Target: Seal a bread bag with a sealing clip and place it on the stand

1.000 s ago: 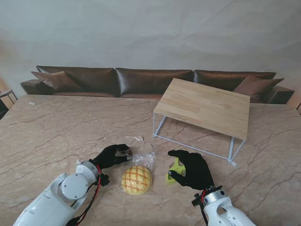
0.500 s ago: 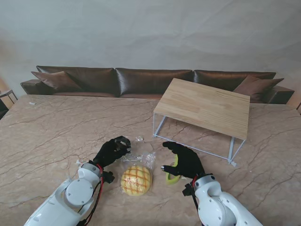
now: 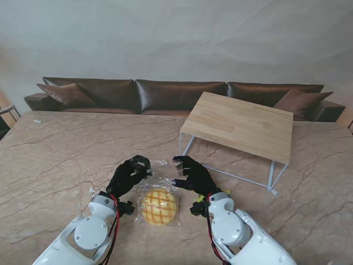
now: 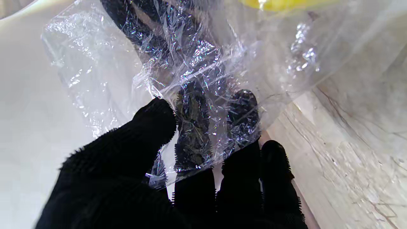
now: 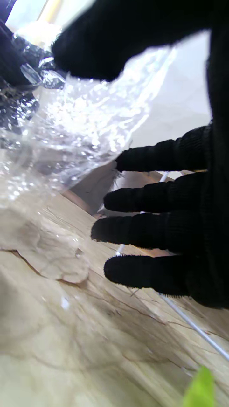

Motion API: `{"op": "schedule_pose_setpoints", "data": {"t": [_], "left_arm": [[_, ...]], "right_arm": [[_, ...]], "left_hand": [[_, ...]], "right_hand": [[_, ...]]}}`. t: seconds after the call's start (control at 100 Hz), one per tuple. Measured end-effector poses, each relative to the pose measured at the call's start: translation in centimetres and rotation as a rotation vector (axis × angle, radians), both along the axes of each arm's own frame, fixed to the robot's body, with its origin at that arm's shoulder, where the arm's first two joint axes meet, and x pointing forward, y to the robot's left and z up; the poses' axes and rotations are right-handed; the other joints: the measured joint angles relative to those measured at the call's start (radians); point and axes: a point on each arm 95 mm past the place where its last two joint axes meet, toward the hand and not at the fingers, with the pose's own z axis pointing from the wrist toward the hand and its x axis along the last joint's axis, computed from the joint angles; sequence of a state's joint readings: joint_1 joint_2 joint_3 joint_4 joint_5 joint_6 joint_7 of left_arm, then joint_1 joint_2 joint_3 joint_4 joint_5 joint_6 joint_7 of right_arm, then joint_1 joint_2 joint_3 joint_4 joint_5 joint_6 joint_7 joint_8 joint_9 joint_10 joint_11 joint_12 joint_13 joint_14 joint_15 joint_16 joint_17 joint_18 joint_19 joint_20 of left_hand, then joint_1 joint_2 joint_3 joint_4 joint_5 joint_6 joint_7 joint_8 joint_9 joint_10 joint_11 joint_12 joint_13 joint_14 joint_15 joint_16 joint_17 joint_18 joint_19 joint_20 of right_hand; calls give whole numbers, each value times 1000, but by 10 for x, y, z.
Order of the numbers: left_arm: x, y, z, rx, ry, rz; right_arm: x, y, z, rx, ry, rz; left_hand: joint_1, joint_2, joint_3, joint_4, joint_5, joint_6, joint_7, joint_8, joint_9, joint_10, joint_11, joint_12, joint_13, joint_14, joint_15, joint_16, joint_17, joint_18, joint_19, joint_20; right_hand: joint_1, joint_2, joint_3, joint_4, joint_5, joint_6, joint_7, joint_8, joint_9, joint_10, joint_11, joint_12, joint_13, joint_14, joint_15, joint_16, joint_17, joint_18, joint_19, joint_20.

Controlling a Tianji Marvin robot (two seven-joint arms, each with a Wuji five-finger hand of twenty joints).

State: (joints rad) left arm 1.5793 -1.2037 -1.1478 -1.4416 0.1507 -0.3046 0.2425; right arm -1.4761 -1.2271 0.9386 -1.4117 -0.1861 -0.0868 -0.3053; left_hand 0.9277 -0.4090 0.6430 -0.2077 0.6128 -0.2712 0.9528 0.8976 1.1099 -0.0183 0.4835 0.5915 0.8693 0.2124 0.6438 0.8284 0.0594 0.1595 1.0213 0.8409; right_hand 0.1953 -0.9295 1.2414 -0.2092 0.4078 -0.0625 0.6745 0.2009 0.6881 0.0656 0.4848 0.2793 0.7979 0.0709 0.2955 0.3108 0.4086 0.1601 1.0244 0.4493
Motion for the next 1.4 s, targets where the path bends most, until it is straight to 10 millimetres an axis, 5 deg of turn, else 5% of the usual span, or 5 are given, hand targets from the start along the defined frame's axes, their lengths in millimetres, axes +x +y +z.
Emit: {"op": "schedule_pose_setpoints", "data": {"t": [0.21, 0.35, 0.97, 1.26, 1.4], "left_arm": [[-4, -3, 2, -36, 0, 9], [-6, -3, 6, -42, -6, 8], [0, 15, 4, -79, -9, -46], [7, 37, 9, -191, 62, -80], [13, 46, 18, -128, 106, -6]], "right_arm": [[7, 20, -8, 93, -37, -23], [15, 26, -8, 311, -62, -80], [17, 22, 3, 396, -117, -46], [8, 17, 9, 209, -296, -25], [5, 16, 9, 176, -346, -33]], "left_hand": [[-1, 0, 13, -1, 0, 0, -1, 13, 12, 0, 0, -14, 11, 4, 0, 0, 1, 0, 2, 0], [-1, 0, 15, -1, 0, -1, -1, 21, 12, 2, 1, -32, 11, 4, 0, 0, 5, 0, 2, 0], [-92, -76, 218, 5, 179, 71, -211, -595, -119, 25, -159, -172, -35, -8, -189, -223, 73, 65, -16, -99], [-618, 256, 134, 324, -14, 181, -496, -585, -487, 49, -230, -310, -310, 6, -379, -345, -56, 130, -293, -176], [-638, 307, -184, 326, -9, 214, -520, -585, -487, 69, -231, -310, -314, 19, -380, -345, -60, 146, -314, -162]], "right_hand": [[181, 69, 9, 10, 236, -191, 103, 68, 349, -64, 24, 1, 268, -1, 128, 83, 184, 32, 201, 132], [302, 93, 31, -89, 447, -263, 335, -181, 632, -76, 38, -60, 471, 3, 299, 88, 394, 33, 384, 49], [513, 101, 27, -87, 626, -373, 249, 45, 539, 20, 262, 320, 479, 87, 763, 433, 423, 115, 486, 47], [514, 119, 25, -85, 738, -397, 262, 179, 529, 25, 268, 386, 478, 88, 848, 529, 416, 134, 498, 133], [514, 119, 25, -85, 774, -399, 282, 231, 529, 25, 268, 394, 478, 88, 857, 541, 410, 135, 498, 146]]}}
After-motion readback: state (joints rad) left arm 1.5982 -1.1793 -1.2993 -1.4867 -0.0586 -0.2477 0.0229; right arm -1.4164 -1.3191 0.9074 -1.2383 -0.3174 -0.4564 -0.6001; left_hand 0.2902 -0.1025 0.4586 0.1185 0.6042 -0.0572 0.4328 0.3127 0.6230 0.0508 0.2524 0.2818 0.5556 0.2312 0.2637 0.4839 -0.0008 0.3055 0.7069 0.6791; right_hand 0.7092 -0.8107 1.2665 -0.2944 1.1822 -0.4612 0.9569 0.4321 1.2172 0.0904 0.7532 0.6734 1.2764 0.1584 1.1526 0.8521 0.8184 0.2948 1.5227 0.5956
